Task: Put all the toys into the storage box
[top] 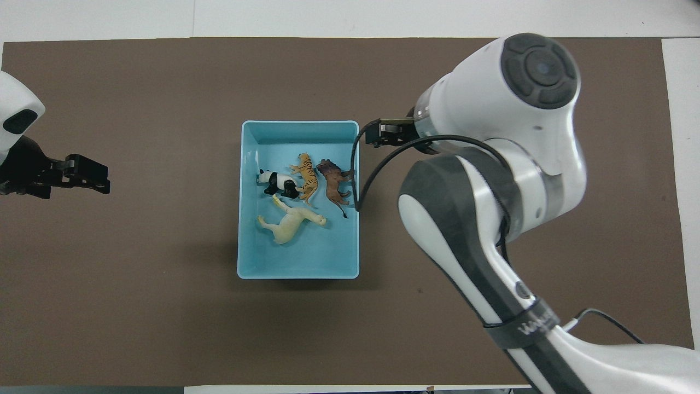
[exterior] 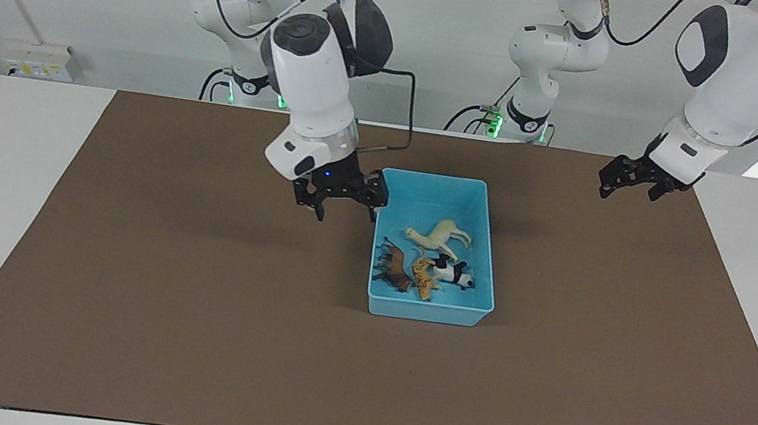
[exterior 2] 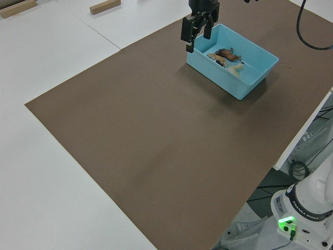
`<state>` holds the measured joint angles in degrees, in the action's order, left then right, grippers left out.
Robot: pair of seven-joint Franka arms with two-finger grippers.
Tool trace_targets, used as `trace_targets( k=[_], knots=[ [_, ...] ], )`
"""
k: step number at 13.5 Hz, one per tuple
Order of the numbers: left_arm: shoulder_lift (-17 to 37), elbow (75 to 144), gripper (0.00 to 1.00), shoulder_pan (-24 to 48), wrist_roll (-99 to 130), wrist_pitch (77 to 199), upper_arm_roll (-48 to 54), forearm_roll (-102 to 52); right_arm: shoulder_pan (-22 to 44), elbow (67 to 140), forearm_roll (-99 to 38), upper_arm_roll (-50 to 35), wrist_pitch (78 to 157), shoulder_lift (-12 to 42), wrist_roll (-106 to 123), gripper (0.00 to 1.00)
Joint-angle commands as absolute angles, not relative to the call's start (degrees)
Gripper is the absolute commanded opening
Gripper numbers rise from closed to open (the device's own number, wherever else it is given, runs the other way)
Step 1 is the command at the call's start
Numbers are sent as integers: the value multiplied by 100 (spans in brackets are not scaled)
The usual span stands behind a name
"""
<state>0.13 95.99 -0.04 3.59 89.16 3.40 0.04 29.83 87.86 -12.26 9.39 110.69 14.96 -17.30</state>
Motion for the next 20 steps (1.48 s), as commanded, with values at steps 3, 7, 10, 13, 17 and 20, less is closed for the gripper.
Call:
trace_targets(
  k=[3,7,10,13,17,20],
  knots=[
    [-44,9562,100,70,334,8841,316,-44,1866,8973,-1039,879,9995,792,-196,100],
    [-70,9554,100,132,334,9176,325,-62,1249,9149,-467,879,9433,501,290,100],
    [-88,9562,100,53,334,9140,308,-53,1064,9498,-317,879,9202,265,264,100],
    [-88,9562,100,44,334,9141,290,-44,1063,10088,-281,879,9552,-25,246,100],
    [-88,9562,100,79,334,9141,290,-44,1046,10591,-281,879,9976,-229,185,100],
    [-88,9562,100,53,334,9141,290,-44,941,10424,-281,879,9975,-167,517,100]
  ],
)
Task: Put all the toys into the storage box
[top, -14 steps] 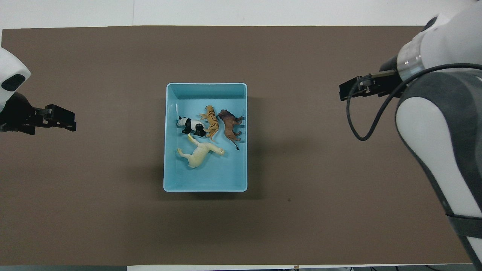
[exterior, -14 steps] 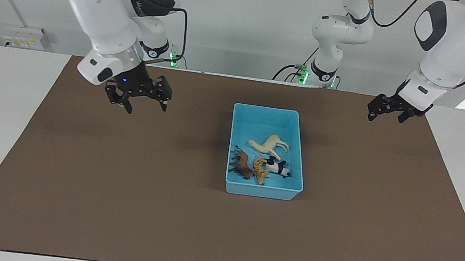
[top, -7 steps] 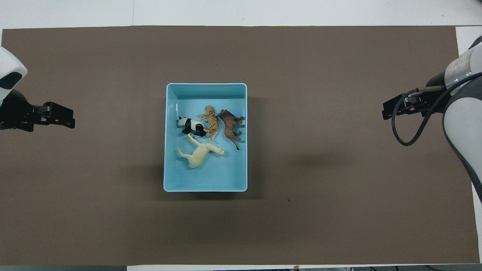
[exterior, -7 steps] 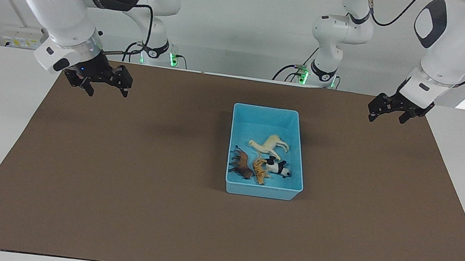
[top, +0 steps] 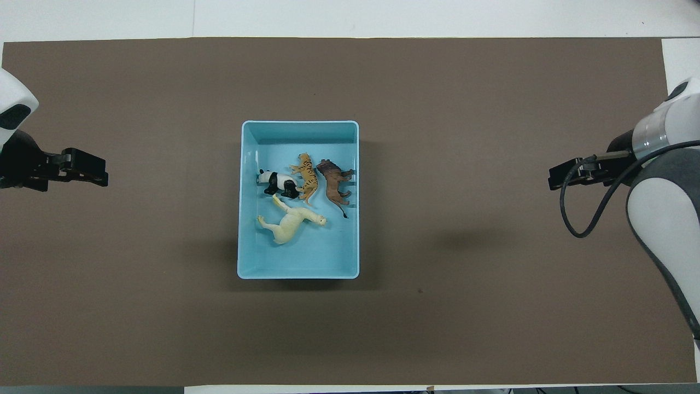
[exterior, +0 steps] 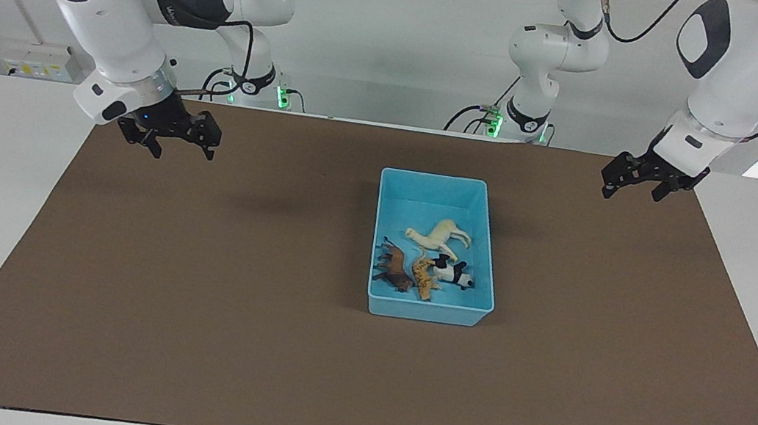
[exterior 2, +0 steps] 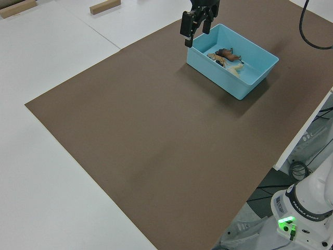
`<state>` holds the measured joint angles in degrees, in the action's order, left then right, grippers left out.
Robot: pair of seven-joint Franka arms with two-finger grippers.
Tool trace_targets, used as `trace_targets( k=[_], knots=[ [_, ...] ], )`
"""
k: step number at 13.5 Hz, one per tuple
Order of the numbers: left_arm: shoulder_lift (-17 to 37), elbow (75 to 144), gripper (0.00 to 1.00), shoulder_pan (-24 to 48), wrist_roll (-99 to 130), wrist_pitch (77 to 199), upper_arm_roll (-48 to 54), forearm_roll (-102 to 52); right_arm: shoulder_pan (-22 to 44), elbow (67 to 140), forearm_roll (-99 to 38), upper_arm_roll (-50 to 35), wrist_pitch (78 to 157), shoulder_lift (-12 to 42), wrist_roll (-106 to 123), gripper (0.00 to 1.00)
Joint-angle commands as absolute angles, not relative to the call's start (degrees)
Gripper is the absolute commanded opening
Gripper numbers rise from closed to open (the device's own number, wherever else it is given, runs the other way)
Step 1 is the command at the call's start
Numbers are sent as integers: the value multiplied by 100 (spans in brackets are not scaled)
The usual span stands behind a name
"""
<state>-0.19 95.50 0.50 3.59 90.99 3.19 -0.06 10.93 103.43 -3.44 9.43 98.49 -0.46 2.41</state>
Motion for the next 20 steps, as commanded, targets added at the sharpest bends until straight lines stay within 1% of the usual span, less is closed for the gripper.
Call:
trace_targets(
  k=[1,7,17,20],
  knots=[
    [-88,9562,100,53,334,9141,290,-44,853,10372,-273,879,9984,-141,649,100],
    [-88,9562,100,53,334,9141,290,-44,633,9976,-123,879,9949,26,931,100],
    [-88,9562,100,53,334,9141,290,-44,677,10072,-132,870,9896,-26,914,100],
    [-88,9562,100,53,334,9141,290,-44,554,10081,-132,870,9896,-26,888,100]
  ],
)
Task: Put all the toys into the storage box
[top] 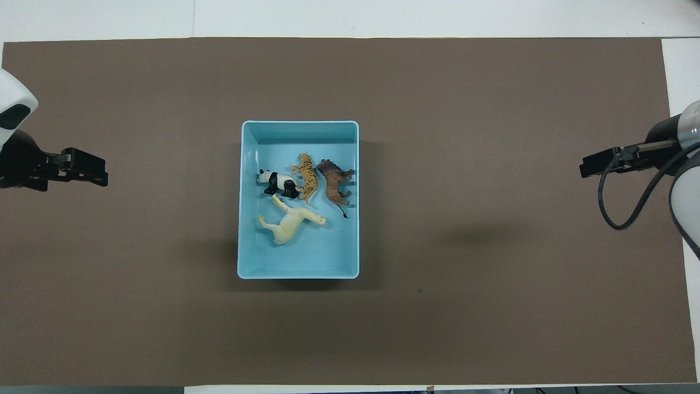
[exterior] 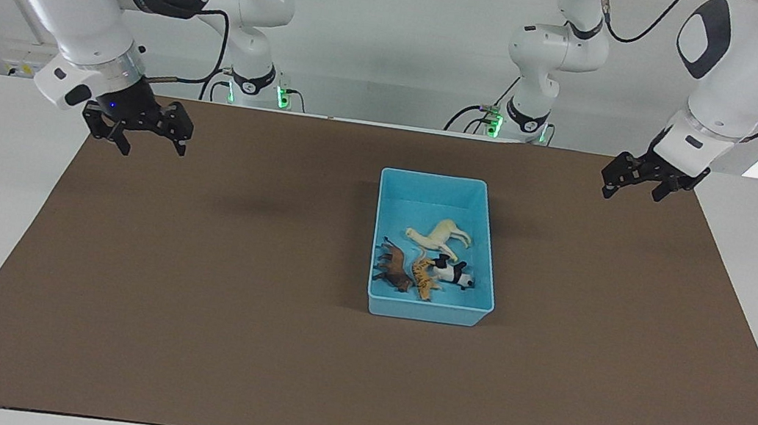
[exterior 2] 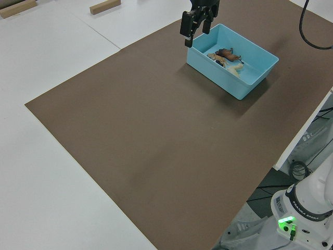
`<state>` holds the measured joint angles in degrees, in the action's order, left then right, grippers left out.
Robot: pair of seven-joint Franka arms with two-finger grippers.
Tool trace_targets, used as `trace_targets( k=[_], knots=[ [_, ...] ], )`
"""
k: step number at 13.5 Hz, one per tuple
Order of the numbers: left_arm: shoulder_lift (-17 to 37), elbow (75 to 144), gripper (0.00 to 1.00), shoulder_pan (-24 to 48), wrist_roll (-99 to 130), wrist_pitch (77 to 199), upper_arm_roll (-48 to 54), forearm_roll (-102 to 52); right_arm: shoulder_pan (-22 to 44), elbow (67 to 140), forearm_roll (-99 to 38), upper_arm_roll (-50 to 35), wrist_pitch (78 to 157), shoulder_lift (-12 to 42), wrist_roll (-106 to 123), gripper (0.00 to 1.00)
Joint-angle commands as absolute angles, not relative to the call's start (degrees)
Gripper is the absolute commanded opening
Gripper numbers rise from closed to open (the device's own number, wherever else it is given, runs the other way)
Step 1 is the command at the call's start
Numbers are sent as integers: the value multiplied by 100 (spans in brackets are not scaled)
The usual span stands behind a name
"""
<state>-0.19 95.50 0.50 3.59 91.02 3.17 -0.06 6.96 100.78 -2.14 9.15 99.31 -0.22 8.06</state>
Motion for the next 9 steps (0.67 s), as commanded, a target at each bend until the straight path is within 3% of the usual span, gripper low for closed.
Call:
trace_targets(
  k=[1,6,9],
  knots=[
    [-88,9562,100,53,334,9141,290,-44,519,10081,-132,870,9905,-18,905,100],
    [-88,9562,100,53,334,9141,290,-44,168,10072,-132,748,9984,-9,932,100],
    [-88,9562,100,53,334,9141,290,-44,-404,10064,-132,115,9984,-9,914,100]
  ],
)
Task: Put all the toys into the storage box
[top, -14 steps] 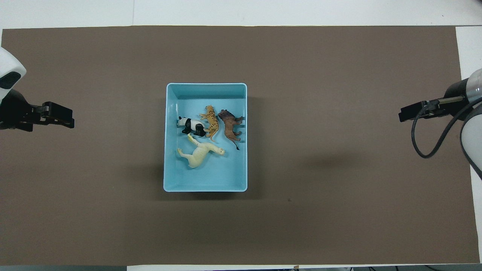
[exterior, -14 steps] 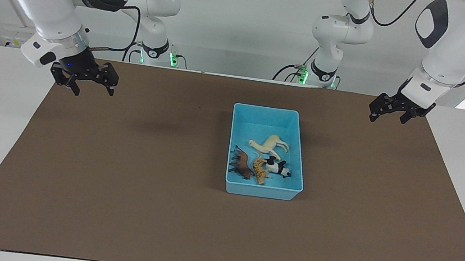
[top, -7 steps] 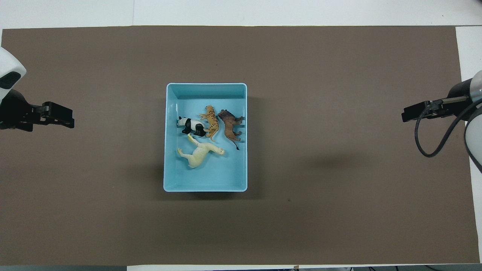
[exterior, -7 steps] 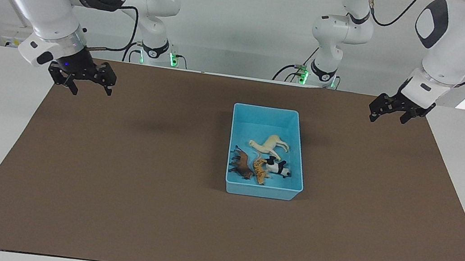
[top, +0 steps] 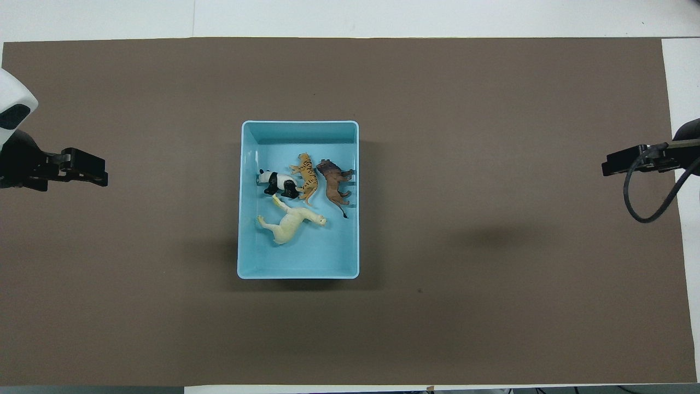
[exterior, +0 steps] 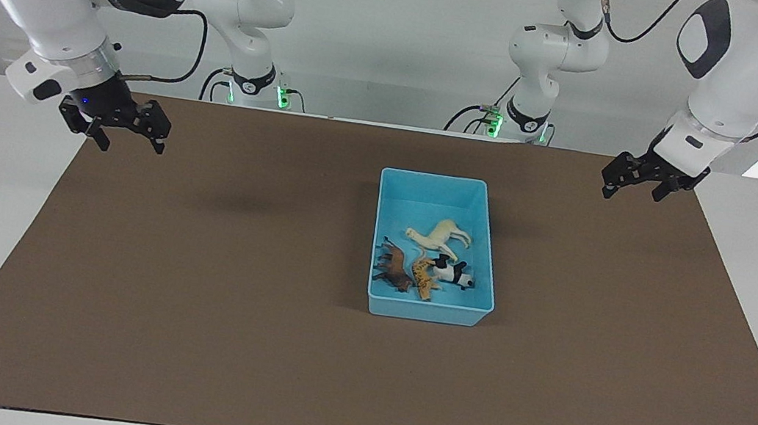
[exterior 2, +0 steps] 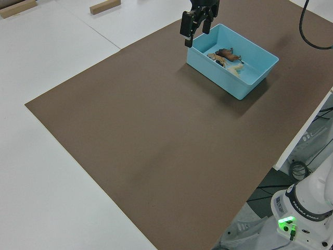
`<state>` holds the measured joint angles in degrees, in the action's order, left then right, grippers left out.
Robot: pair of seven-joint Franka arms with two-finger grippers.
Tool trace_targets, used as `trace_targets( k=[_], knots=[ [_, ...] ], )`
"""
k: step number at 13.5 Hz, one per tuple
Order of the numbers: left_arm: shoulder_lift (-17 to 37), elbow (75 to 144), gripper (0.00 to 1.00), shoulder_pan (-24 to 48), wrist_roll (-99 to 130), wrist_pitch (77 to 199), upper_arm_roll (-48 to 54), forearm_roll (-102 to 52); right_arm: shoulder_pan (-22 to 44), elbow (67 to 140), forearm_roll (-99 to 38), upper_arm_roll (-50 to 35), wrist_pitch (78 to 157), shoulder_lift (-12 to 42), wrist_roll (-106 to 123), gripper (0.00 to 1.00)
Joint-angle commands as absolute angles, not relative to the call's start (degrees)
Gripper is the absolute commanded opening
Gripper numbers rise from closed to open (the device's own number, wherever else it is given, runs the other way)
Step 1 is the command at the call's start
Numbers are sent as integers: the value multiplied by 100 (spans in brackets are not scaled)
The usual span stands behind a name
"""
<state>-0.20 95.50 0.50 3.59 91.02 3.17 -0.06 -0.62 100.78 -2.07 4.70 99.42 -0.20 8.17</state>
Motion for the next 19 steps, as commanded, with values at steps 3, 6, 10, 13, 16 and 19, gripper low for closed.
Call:
trace_targets(
  k=[3,6,10,13,16,19],
  knots=[
    [-88,9562,100,53,334,9141,290,-44,-448,10037,-141,105,9958,0,879,100],
    [-88,9562,100,53,334,9141,290,-44,-457,10002,-132,105,9809,0,844,100],
    [-88,9562,100,53,334,9141,290,-44,-475,9949,114,106,9765,9,905,100],
    [-88,9562,100,53,334,9141,290,-44,-457,9967,105,105,9765,9,870,100],
    [-88,9562,100,53,334,9141,290,-44,-448,9967,105,105,9773,9,861,100],
    [-88,9562,100,53,334,9141,290,-44,-448,9967,105,105,9765,9,844,100]
  ],
)
